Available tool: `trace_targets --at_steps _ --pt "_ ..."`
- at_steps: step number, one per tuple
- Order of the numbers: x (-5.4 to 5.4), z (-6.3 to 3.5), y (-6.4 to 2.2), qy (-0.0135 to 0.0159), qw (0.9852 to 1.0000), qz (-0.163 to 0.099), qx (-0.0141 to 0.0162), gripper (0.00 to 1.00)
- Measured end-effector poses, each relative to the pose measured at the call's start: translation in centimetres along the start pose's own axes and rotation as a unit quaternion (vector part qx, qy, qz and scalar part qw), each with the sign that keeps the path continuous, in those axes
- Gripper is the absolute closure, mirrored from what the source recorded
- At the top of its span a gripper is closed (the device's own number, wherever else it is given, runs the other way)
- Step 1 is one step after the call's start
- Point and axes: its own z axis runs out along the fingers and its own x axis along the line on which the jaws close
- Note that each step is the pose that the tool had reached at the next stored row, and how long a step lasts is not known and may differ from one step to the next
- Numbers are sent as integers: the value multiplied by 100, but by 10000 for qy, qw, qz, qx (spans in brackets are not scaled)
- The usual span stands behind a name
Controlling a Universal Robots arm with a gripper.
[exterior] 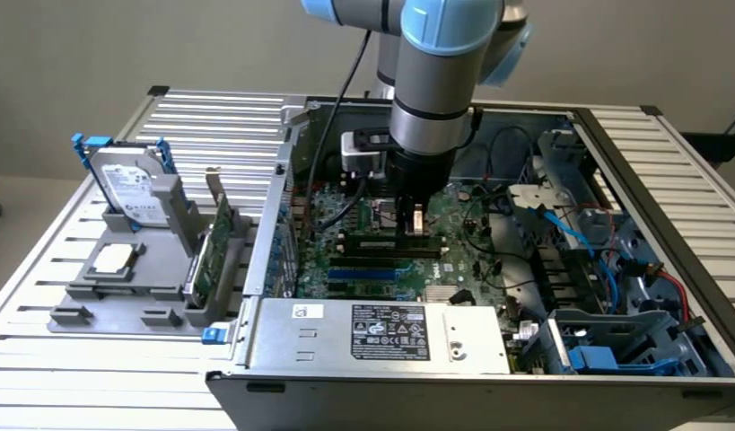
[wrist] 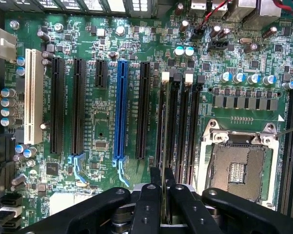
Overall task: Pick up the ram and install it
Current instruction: 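Insert the ram into the slot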
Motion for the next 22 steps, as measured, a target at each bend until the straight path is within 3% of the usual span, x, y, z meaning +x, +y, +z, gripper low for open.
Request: trace_targets --at_steps 16,22 --pt "0 28 0 17 10000 0 -2 86" --pt "0 50 0 22 10000 -1 -30 86"
